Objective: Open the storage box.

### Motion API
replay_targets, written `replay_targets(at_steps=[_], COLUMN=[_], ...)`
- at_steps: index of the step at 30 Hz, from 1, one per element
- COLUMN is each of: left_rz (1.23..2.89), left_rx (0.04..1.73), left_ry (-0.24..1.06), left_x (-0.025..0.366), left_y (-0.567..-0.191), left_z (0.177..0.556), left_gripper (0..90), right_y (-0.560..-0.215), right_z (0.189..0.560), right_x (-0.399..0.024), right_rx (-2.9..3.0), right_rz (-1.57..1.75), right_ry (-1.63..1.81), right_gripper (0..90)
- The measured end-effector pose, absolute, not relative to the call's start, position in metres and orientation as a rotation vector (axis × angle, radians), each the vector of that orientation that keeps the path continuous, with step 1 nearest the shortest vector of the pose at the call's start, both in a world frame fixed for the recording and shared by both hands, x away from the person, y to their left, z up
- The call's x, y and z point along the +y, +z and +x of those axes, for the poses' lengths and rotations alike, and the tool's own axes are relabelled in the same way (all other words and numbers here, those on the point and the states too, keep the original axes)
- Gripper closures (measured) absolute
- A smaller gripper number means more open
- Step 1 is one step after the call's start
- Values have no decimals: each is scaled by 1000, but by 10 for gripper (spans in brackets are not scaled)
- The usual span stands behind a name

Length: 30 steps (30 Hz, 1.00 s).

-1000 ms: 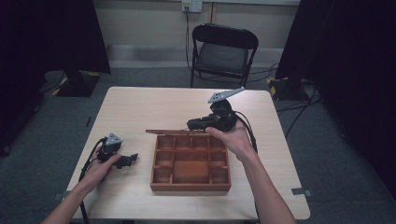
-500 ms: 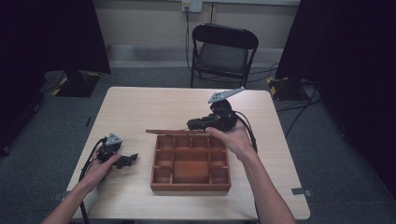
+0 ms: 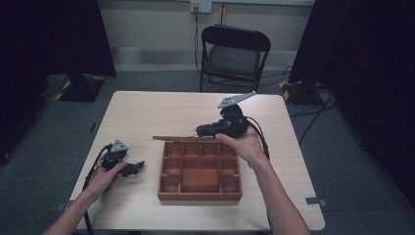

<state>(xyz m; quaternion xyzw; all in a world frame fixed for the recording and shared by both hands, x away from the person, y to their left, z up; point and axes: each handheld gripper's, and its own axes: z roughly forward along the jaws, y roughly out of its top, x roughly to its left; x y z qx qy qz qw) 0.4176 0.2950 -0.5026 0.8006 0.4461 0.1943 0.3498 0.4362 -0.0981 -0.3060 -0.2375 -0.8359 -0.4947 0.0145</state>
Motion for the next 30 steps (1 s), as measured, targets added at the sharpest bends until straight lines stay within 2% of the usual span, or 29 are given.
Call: replay_targets(at_steps=[30], left_rz=[2074], left_rx=[1156], left_ry=[504], left_x=[295], left_y=[-503], left_z=[418], left_gripper=[86], right_y=[-306], right_z=[437], right_x=[-98], right_rx=[-2603], right_rz=[-730], right_ry=[-1538], right_gripper=[835])
